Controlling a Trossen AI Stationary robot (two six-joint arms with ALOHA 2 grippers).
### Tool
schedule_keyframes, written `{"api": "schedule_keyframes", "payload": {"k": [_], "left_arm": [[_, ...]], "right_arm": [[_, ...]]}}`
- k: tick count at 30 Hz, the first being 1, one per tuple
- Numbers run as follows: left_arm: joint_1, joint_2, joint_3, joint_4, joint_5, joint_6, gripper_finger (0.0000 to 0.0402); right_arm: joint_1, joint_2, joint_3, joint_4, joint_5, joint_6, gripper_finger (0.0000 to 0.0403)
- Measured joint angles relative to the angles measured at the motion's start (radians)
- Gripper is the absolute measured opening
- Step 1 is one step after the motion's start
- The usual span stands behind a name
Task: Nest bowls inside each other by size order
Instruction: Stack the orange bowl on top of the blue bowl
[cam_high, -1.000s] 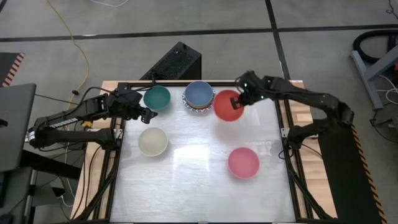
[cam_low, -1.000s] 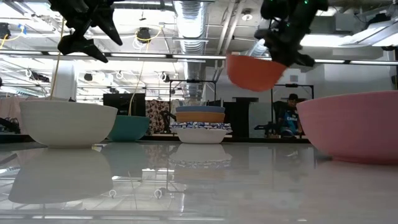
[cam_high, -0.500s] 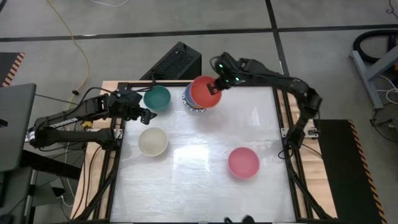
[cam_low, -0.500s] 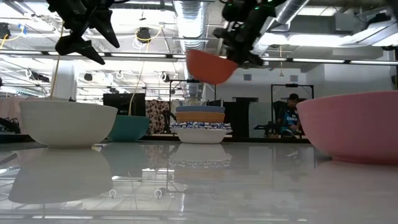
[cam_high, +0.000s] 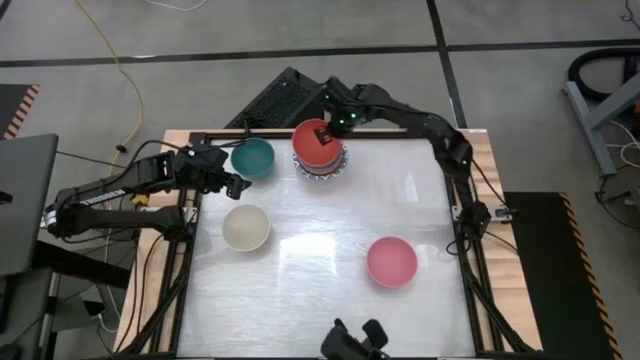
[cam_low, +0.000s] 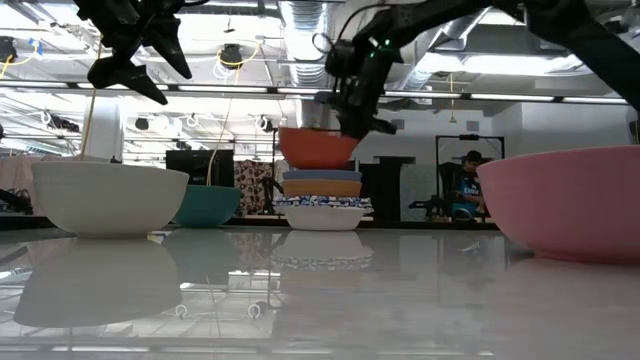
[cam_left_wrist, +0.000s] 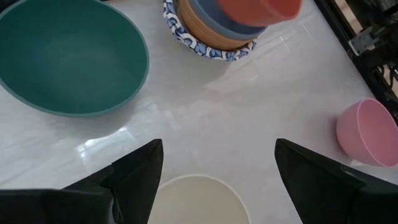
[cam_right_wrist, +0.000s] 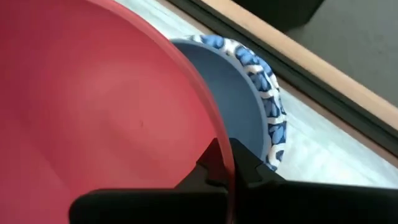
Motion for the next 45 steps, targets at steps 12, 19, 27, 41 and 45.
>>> {"api": "schedule_keyframes", "payload": {"k": [12,19,27,41,45], "left_arm": [[0.0,0.0,0.0,0.0,-0.008,-0.002,0.0297],[0.0,0.0,0.0,0.0,-0.007,-0.003,0.0297],[0.0,0.0,0.0,0.0,-0.007,-0.001,0.0297],[0.0,0.0,0.0,0.0,-0.007,0.012,0.0297],[0.0,0.0,0.0,0.0,-0.023,0.037,0.0297]], "right_arm": [[-0.041,0.056,-0.003,-0.048,-0.013,-0.007,0.0008],[-0.047,0.059,-0.004,-0.049,-0.05,-0.007,0.0058],[-0.048,0.059,-0.004,-0.037,-0.053,-0.049,0.0145],[-0.093,-0.075,-0.003,-0.081,-0.051,-0.098,0.0188],[-0.051,-0.105,-0.003,-0.08,-0.053,-0.181,0.0176]]}}
